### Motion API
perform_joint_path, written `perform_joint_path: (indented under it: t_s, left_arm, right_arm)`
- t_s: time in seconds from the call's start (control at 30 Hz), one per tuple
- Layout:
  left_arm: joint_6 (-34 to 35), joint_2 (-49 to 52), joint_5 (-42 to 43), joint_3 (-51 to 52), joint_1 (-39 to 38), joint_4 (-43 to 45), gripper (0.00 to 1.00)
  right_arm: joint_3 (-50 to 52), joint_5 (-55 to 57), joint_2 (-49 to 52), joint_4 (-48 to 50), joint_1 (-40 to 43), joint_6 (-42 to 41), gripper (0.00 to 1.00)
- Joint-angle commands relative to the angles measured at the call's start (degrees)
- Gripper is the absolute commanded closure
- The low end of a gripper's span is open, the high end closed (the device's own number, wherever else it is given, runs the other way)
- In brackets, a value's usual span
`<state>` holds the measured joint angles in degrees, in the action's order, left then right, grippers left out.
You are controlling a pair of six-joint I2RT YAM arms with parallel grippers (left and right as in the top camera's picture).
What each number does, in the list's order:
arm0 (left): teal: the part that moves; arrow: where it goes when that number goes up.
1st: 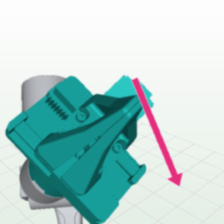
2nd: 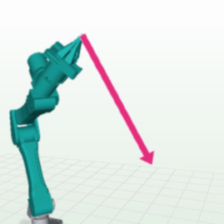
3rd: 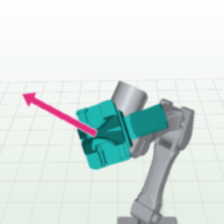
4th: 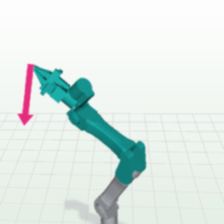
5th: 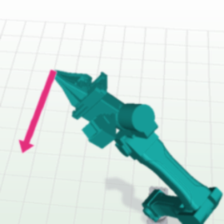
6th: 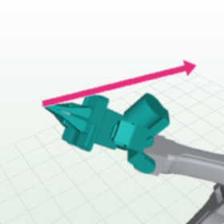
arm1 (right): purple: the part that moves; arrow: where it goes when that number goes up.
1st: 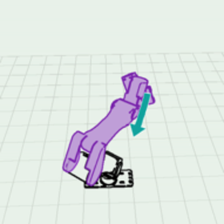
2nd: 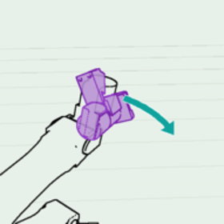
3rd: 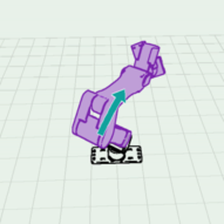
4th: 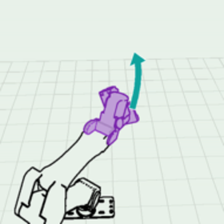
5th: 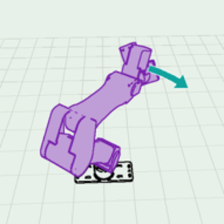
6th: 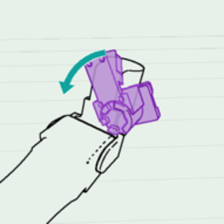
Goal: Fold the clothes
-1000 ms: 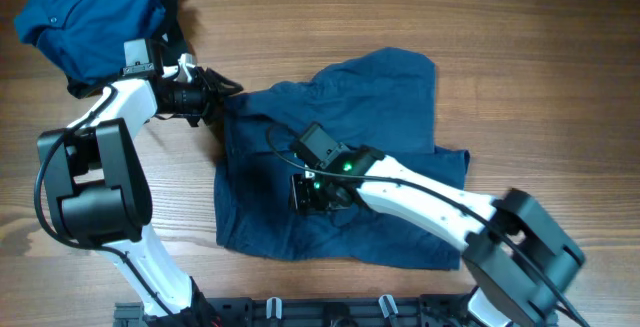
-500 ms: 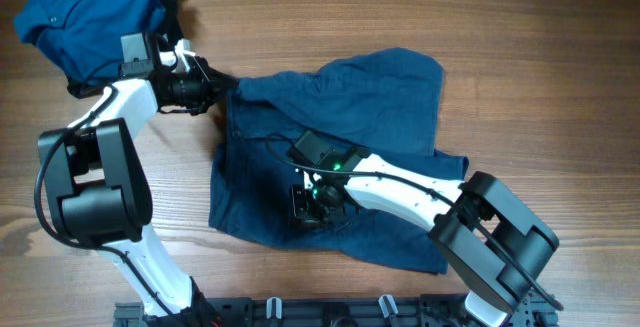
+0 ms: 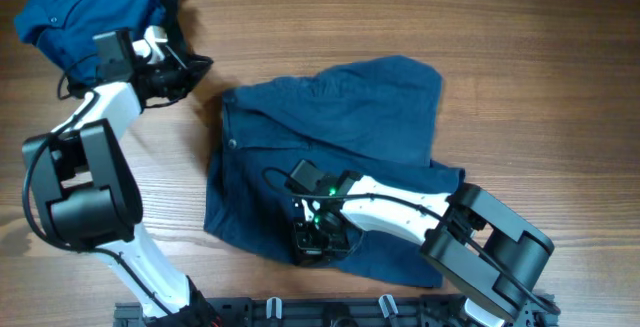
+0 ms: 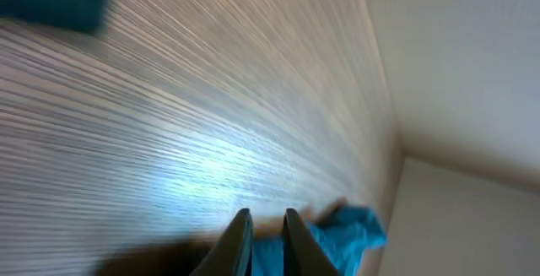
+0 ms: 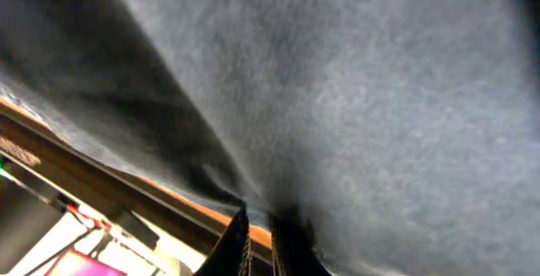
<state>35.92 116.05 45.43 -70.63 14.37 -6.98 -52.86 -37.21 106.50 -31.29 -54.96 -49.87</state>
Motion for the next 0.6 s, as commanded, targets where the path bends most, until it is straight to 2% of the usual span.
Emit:
perform_joint_path:
  t_s: [0.0,0.17,0.2,0.23,0.3,0.33,0.37,0.4,0.57]
  left_arm:
    - [1.25,0.59,-1.16,0.11,2.47,0.37,0.85]
    - [1.22,0.57,2.64,0.11,3.91,-0.57,0.83]
    - [1.27,0.57,3.65,0.11,3.91,-1.07,0.75]
    - [1.31,0.52,4.24,0.11,3.91,-2.23,0.62]
    - [2.73,0.52,4.13,0.11,3.85,-7.06,0.60]
    - [3.19,0.55,3.89,0.11,3.85,-10.05,0.56]
    - [3.15,0.55,3.58,0.11,3.85,-12.79,0.50]
    - [3.08,0.55,3.63,0.13,3.85,-14.78,0.39]
    - [0.07,0.61,1.36,0.13,3.19,-23.06,0.35]
  right_arm:
    - [2.73,-0.39,1.31,-1.38,-1.07,-0.61,0.90]
    - [2.73,-0.61,1.29,-1.38,-1.07,0.28,0.89]
    - [2.73,-0.61,1.29,-1.38,-1.07,0.39,0.89]
    - [2.73,-0.61,1.29,-1.40,-1.07,0.44,0.89]
    - [2.73,-0.94,1.29,-1.60,-1.07,0.90,0.89]
    - [2.73,-1.16,1.29,-1.75,-1.07,1.40,0.89]
    - [2.73,-1.49,1.29,-1.88,-1.09,1.84,0.89]
    - [2.73,-1.46,1.29,-2.27,-1.09,1.90,0.89]
    - [2.73,-1.46,1.29,-2.80,-1.11,2.58,0.89]
